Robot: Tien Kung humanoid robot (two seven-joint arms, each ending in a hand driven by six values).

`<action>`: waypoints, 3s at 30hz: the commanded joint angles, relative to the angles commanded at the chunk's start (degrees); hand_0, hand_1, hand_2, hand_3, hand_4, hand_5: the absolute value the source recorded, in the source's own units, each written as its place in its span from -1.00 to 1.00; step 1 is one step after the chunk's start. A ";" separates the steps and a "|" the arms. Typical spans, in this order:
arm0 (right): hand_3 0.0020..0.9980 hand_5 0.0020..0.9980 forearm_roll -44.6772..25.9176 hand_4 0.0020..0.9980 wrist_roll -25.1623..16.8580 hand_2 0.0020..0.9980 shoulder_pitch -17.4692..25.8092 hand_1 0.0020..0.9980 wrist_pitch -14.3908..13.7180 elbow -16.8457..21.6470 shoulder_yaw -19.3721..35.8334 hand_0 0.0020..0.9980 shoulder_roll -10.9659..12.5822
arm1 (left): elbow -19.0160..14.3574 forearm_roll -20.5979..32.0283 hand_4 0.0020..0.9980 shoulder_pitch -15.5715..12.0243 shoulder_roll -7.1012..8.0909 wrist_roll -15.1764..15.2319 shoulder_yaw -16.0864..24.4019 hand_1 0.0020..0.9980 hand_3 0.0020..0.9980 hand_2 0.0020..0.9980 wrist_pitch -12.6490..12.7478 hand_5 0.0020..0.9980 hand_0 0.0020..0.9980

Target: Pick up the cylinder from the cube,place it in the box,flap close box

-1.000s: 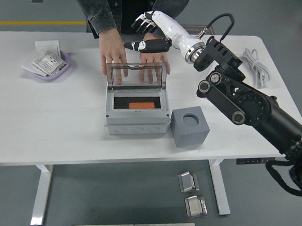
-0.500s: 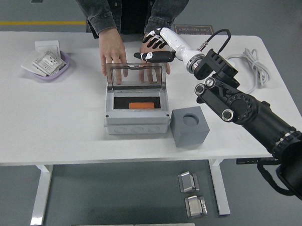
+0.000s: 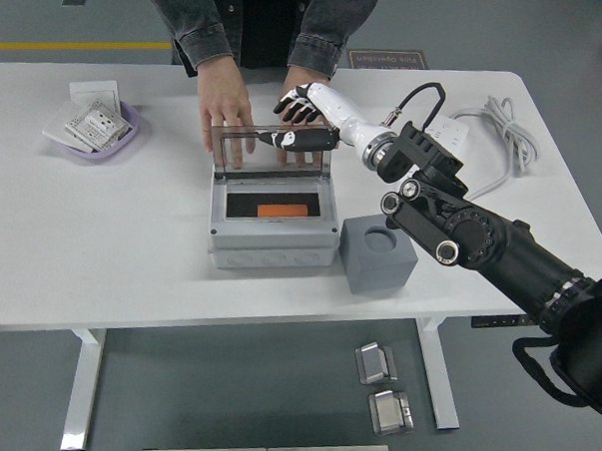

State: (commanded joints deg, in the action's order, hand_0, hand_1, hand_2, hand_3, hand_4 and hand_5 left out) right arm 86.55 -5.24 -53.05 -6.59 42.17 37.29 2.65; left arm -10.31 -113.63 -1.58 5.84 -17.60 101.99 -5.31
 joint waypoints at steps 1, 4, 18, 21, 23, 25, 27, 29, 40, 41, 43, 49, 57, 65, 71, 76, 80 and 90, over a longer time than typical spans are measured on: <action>0.26 0.02 0.12 0.78 0.01 0.22 0.32 0.21 -0.05 0.59 0.00 0.29 0.24 | 0.00 0.17 0.47 -0.03 -0.03 0.02 -0.13 0.49 0.55 0.42 0.01 -0.13 0.45; 0.26 0.02 0.94 0.78 0.18 0.22 1.19 0.21 -0.17 2.49 0.10 0.29 0.89 | 0.00 0.28 0.47 -0.15 -0.12 0.06 -0.20 0.49 0.55 0.42 0.03 -0.13 0.45; 0.26 0.02 4.86 0.77 1.52 0.22 5.29 0.18 -0.50 12.49 0.95 0.29 4.19 | 0.00 1.50 0.46 -0.40 -0.35 0.29 -1.21 0.49 0.55 0.42 0.14 -0.13 0.45; 0.26 0.02 4.79 0.77 1.69 0.22 6.19 0.16 -0.56 13.91 0.77 0.28 4.82 | 0.00 1.54 0.47 -0.46 -0.36 0.29 -1.21 0.49 0.56 0.42 0.14 -0.13 0.45; 0.26 0.02 4.83 0.77 1.78 0.22 6.71 0.16 -0.62 14.57 0.72 0.28 5.14 | 0.00 1.59 0.47 -0.50 -0.37 0.30 -1.23 0.49 0.56 0.42 0.15 -0.13 0.45; 0.26 0.02 5.01 0.76 1.92 0.23 7.28 0.15 -0.66 15.39 0.72 0.27 5.50 | 0.00 1.63 0.46 -0.53 -0.40 0.30 -1.24 0.49 0.56 0.42 0.17 -0.13 0.45; 0.26 0.02 5.21 0.76 2.06 0.23 7.80 0.15 -0.70 16.23 0.72 0.27 5.87 | 0.00 1.81 0.46 -0.55 -0.43 0.32 -1.34 0.49 0.56 0.42 0.19 -0.13 0.45; 0.26 0.02 5.46 0.76 2.29 0.23 8.32 0.15 -0.74 17.26 0.68 0.27 6.33 | 0.00 1.96 0.46 -0.56 -0.47 0.34 -1.46 0.49 0.56 0.42 0.20 -0.13 0.45; 0.26 0.00 6.58 0.75 4.02 0.24 12.70 0.13 -0.71 25.43 -0.27 0.24 10.01 | 0.00 3.14 0.46 -0.66 -0.56 0.52 -2.32 0.49 0.56 0.42 0.33 -0.13 0.45; 0.26 0.00 6.63 0.75 4.21 0.24 12.99 0.13 -0.76 26.05 -0.40 0.24 10.17 | 0.00 3.08 0.46 -0.67 -0.57 0.53 -2.26 0.49 0.56 0.42 0.33 -0.13 0.45; 0.26 -0.01 6.78 0.74 4.51 0.24 13.37 0.14 -0.85 26.98 -0.61 0.23 10.29 | 0.00 2.93 0.46 -0.67 -0.59 0.53 -2.14 0.49 0.56 0.42 0.34 -0.13 0.45; 0.26 0.00 7.19 0.74 5.00 0.24 13.76 0.13 -0.81 28.50 -0.72 0.23 10.16 | 0.00 3.08 0.46 -0.55 -0.61 0.64 -2.34 0.49 0.56 0.42 0.35 -0.13 0.45; 0.26 0.00 9.72 0.74 5.43 0.25 16.22 0.12 -0.20 28.91 4.15 0.22 10.66 | 0.00 2.50 0.46 -0.68 -0.71 0.55 -1.71 0.49 0.57 0.42 0.37 -0.13 0.45; 0.26 -0.01 11.78 0.73 4.54 0.24 25.68 0.09 0.30 33.73 15.46 0.23 13.70 | 0.00 1.76 0.46 -1.30 -0.82 0.52 -0.34 0.49 0.57 0.42 0.54 -0.13 0.45; 0.26 -0.02 8.39 0.73 0.44 0.23 33.25 0.09 -0.88 39.15 24.54 0.21 13.82 | 0.00 1.47 0.46 -1.48 -0.98 0.62 0.36 0.49 0.57 0.42 0.61 -0.13 0.44; 0.27 -0.02 2.11 0.73 -3.87 0.24 38.88 0.10 -1.51 43.19 31.20 0.20 12.66 | 0.00 1.58 0.46 -1.13 -1.13 0.77 0.11 0.49 0.57 0.42 0.55 -0.13 0.44; 0.32 0.01 -3.26 0.76 -6.07 0.30 43.04 0.24 -0.96 45.01 34.67 0.31 12.01 | 0.00 1.71 0.46 -0.85 -0.97 0.91 -0.13 0.49 0.56 0.42 0.51 -0.13 0.44; 0.42 0.12 -15.33 0.86 -8.44 0.40 48.15 0.35 1.58 45.37 35.48 0.36 10.37 | 0.00 0.94 0.46 -1.19 -0.33 1.21 0.32 0.49 0.56 0.42 0.45 -0.13 0.44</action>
State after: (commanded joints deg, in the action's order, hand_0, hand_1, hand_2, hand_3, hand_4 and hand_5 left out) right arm 71.22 -13.69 -4.90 -5.01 87.54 72.77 13.02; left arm -10.31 -112.69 -2.78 5.51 -16.39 102.31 -4.86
